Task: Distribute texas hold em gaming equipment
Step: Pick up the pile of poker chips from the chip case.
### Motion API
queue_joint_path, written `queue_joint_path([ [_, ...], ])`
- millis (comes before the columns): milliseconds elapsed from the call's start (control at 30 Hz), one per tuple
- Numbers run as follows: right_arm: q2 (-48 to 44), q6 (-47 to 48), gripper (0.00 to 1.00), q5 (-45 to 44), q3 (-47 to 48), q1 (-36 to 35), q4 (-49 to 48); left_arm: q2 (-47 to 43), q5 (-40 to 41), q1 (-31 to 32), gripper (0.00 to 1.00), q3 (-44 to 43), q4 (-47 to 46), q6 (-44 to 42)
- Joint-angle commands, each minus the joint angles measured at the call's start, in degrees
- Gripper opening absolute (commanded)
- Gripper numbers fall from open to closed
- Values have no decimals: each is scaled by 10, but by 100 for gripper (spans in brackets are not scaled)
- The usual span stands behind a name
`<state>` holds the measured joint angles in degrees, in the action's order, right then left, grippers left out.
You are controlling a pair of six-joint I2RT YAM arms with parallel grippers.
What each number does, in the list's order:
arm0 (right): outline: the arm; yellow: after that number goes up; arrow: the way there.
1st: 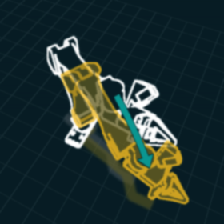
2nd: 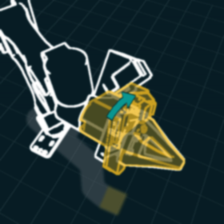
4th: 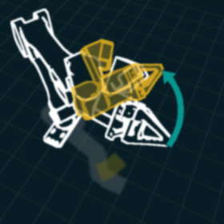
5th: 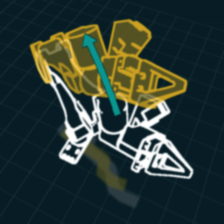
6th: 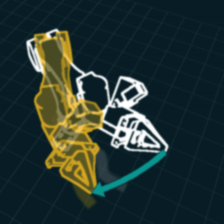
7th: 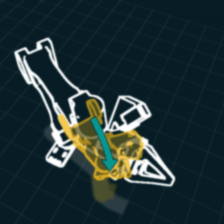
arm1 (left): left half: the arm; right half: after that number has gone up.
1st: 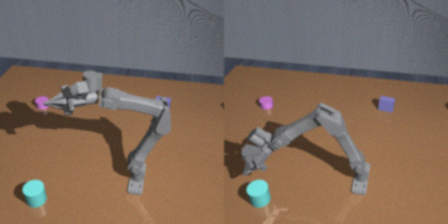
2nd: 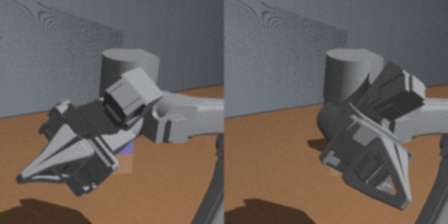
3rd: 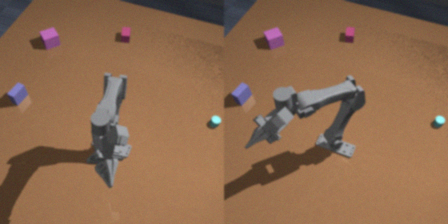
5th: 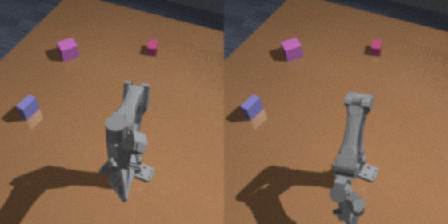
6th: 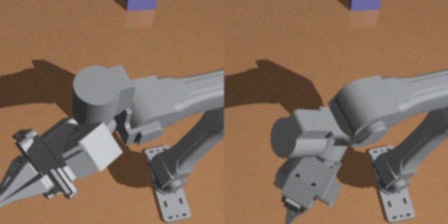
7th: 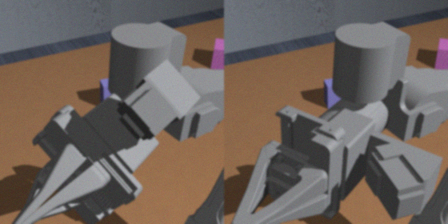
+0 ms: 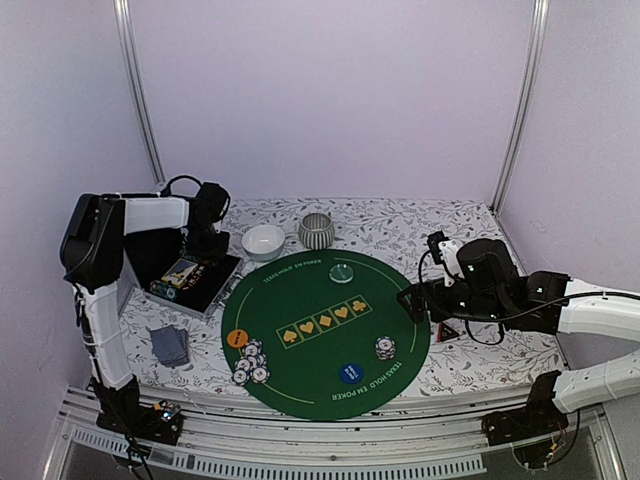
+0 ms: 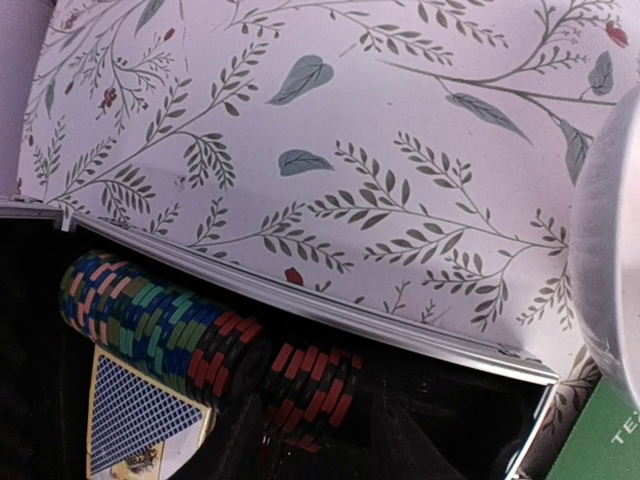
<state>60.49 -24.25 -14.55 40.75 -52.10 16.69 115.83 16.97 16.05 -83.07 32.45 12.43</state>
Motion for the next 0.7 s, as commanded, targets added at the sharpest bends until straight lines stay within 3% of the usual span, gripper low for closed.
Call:
queue_joint_path([
  [0,6,8,99,3,17,2,-4,-12,-2,9,39,13,15,-1],
  [667,10,10,99,7,18,2,-3,26,-10,-19,41,0,20,-5],
])
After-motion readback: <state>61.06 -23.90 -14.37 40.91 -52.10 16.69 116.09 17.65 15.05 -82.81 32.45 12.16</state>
